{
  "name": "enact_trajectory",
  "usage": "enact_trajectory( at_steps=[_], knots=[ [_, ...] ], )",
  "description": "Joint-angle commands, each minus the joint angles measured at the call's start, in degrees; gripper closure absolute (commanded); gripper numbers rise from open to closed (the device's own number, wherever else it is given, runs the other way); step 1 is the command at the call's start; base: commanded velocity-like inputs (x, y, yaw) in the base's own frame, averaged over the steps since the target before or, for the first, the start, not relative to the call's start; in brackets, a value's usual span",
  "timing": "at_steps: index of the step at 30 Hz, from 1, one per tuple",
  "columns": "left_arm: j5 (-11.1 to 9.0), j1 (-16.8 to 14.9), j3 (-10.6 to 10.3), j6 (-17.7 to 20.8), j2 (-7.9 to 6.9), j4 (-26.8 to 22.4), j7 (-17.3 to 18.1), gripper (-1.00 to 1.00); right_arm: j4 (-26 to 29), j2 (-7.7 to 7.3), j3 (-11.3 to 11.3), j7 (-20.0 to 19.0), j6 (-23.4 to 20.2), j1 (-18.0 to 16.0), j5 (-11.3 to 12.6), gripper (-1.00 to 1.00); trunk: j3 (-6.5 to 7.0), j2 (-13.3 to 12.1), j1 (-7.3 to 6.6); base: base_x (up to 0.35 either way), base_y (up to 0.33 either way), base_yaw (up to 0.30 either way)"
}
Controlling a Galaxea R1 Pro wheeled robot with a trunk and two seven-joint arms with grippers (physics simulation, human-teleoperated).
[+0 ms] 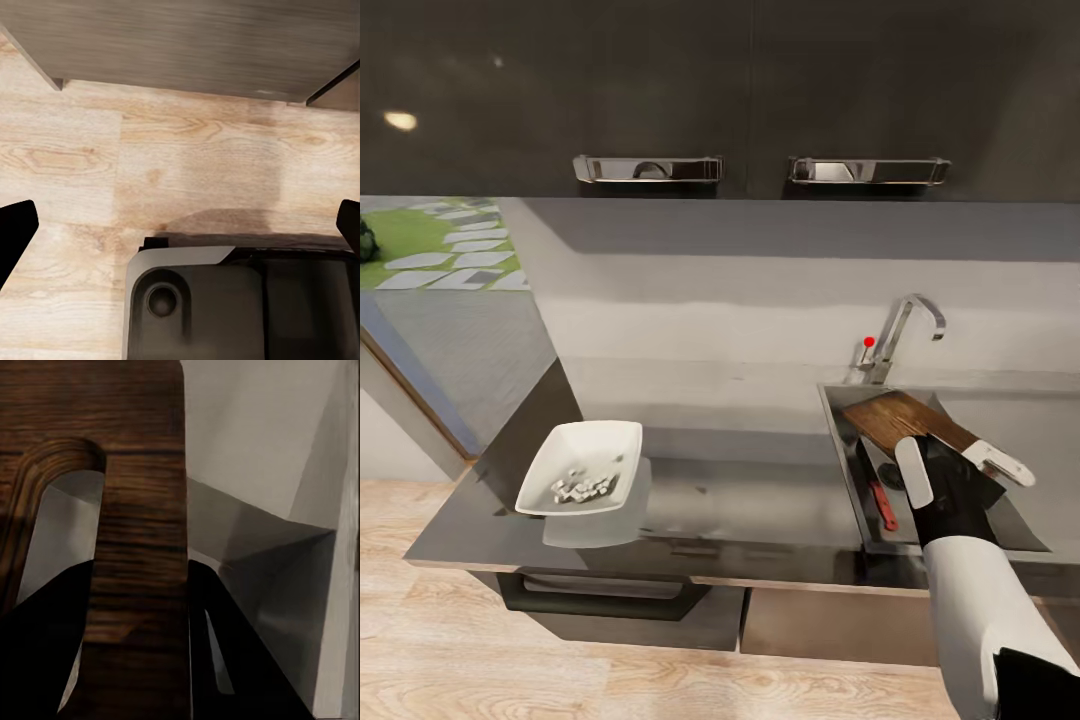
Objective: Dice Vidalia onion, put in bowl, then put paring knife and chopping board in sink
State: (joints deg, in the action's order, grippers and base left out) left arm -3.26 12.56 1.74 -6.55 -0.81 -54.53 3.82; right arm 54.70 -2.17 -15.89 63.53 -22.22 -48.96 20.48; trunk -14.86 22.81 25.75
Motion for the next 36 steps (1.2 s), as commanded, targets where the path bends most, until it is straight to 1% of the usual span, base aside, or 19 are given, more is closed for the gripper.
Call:
enact_trajectory(
  at_steps=[1, 3, 4, 6, 8, 10, 12, 14, 16, 20, 24, 27, 28, 34, 36],
  knots=[
    [-0.34, 0.0, 0.11, -0.03, 0.02, -0.05, 0.4, -1.0, -0.26, -0.06, 0.07, 1.47, -0.21, -0.09, 0.3, 1.0, -0.09, 0.11, 0.03, 0.0, 0.0, 0.0],
    [-0.34, 0.0, 0.11, -0.03, 0.02, -0.05, 0.4, -1.0, -0.62, -0.05, 0.07, 3.54, 1.47, -0.22, 0.38, 1.0, -0.09, 0.11, 0.03, 0.0, 0.0, 0.0],
    [-0.34, 0.0, 0.11, -0.04, 0.02, -0.05, 0.4, -1.0, -0.77, 0.02, 0.03, 4.63, 3.44, -0.28, 0.41, 1.0, -0.09, 0.11, 0.03, 0.0, 0.0, 0.0],
    [-0.39, 0.0, 0.11, -0.02, 0.01, -0.05, 0.43, -1.0, -1.77, 0.25, 0.01, 6.44, 5.96, -0.33, 0.46, 1.0, -0.09, 0.11, 0.03, 0.0, 0.0, 0.0],
    [-0.41, 0.0, 0.11, -0.03, 0.01, -0.05, 0.45, -1.0, -2.9, 0.39, -0.01, 7.27, 6.84, -0.35, 0.68, 1.0, -0.09, 0.11, 0.03, 0.0, 0.0, 0.0],
    [-0.38, 0.0, 0.11, -0.04, 0.01, -0.13, 0.46, -1.0, -3.62, 0.52, 0.02, 7.69, 8.2, -0.35, 2.84, 1.0, -0.09, 0.11, 0.03, 0.0, 0.0, 0.0],
    [-0.39, 0.0, 0.11, -0.04, -0.05, -0.68, 0.45, -1.0, -3.65, 0.63, 0.2, 7.9, 9.64, -0.35, 7.36, 1.0, -0.09, 0.11, 0.03, 0.0, 0.0, 0.0],
    [-0.39, 0.0, 0.11, -0.04, -0.06, -0.91, 0.43, -1.0, -3.36, 0.72, 0.32, 8.41, 10.11, -0.35, 9.42, 1.0, -0.09, 0.11, 0.03, 0.003, 0.0, 0.0],
    [-0.36, 0.0, 0.15, 0.0, -0.07, -1.04, 0.42, -1.0, -3.14, 0.75, 0.33, 9.33, 10.28, -0.35, 10.2, 1.0, -0.09, 0.11, 0.03, 0.064, 0.0, 0.0],
    [-0.41, 0.0, 0.12, -0.02, -0.07, -1.09, 0.41, -1.0, -3.04, 0.76, 0.33, 11.16, 10.35, -0.35, 10.65, 1.0, -0.25, 0.11, 0.03, 0.214, 0.0, 0.0],
    [-0.43, 0.0, 0.11, -0.02, -0.07, -1.06, 0.4, -1.0, -3.19, 0.76, 0.26, 11.42, 10.51, -0.35, 10.66, 1.0, -0.59, 0.11, 0.03, 0.148, -0.014, 0.0],
    [-0.42, 0.0, 0.11, -0.03, -0.07, -1.09, 0.4, -1.0, -3.76, 0.73, 0.25, 11.4, 12.62, -0.35, 10.51, 1.0, -0.86, 0.11, 0.03, 0.047, -0.002, 0.0],
    [-0.42, 0.0, 0.11, -0.02, -0.07, -1.1, 0.4, -1.0, -4.16, 0.71, 0.25, 11.38, 13.97, -0.35, 10.44, 1.0, -0.95, 0.11, 0.03, 0.014, -0.001, 0.0],
    [-0.41, 0.0, 0.11, -0.03, -0.07, -1.14, 0.42, -1.0, -8.83, 0.71, 0.32, 10.92, 19.23, -0.35, 10.48, 1.0, -1.5, 0.11, 0.03, 0.004, -0.001, 0.0],
    [-0.42, 0.0, 0.11, -0.02, -0.07, -1.18, 0.42, -1.0, -11.15, 0.64, 0.38, 10.73, 21.45, -0.35, 10.61, 1.0, -1.68, 0.11, 0.03, 0.065, -0.056, 0.0]
  ],
)
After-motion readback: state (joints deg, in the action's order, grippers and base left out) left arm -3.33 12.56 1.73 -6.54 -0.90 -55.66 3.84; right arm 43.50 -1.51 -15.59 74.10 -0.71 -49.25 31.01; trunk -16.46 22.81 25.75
